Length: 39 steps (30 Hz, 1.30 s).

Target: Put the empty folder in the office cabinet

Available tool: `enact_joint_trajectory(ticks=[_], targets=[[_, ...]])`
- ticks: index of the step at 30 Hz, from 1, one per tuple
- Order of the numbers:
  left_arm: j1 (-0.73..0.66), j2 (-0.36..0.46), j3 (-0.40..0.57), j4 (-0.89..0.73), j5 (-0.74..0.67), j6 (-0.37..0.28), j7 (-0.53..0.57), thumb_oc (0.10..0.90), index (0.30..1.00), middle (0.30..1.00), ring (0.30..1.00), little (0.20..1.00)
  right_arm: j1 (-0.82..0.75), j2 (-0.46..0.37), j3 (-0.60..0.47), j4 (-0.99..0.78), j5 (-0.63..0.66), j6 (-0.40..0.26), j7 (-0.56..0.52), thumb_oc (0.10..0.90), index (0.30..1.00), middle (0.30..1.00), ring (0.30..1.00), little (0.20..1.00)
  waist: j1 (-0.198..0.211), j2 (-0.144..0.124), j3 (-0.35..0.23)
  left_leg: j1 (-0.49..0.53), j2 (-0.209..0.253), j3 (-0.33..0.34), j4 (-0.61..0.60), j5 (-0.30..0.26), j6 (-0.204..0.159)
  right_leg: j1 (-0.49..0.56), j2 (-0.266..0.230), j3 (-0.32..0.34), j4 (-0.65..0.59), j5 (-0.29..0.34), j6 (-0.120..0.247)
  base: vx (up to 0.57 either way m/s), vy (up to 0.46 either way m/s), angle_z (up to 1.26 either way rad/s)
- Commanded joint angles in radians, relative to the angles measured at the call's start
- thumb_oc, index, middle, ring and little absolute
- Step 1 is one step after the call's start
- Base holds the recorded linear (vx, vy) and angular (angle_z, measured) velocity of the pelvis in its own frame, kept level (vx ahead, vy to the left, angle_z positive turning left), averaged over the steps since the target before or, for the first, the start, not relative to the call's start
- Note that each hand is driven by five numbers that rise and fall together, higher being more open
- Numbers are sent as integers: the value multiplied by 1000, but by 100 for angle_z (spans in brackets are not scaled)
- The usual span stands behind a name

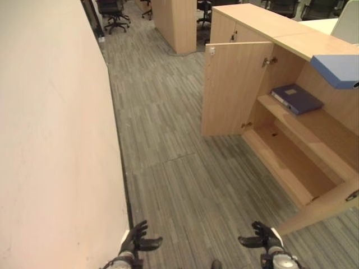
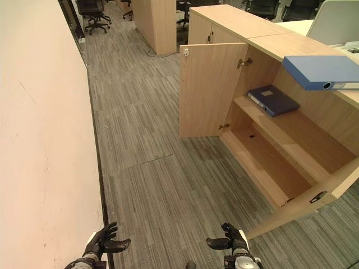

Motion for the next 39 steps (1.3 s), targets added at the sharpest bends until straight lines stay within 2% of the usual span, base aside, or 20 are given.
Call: enact_joint_trajectory(ticks=[1, 39], targets=[[-61, 59, 12, -63, -19, -56, -10, 800, 900, 900, 900, 900, -74, -28, -4, 6, -12, -52, -5, 800, 900, 900, 900, 900, 10, -31, -10, 2, 68, 40, -4, -14, -86, 101, -98, 2, 7, -136, 125, 0, 0, 0], [-69, 51, -20, -22, 9, -50, -8, 800, 900, 900, 900, 900, -69, -28, 15, 13, -10, -47, -1, 800, 900, 900, 900, 900, 4, -27, 10, -8, 75, 31, -4, -6, -91, 90, -91, -4, 7, -136, 120, 0, 0, 0]])
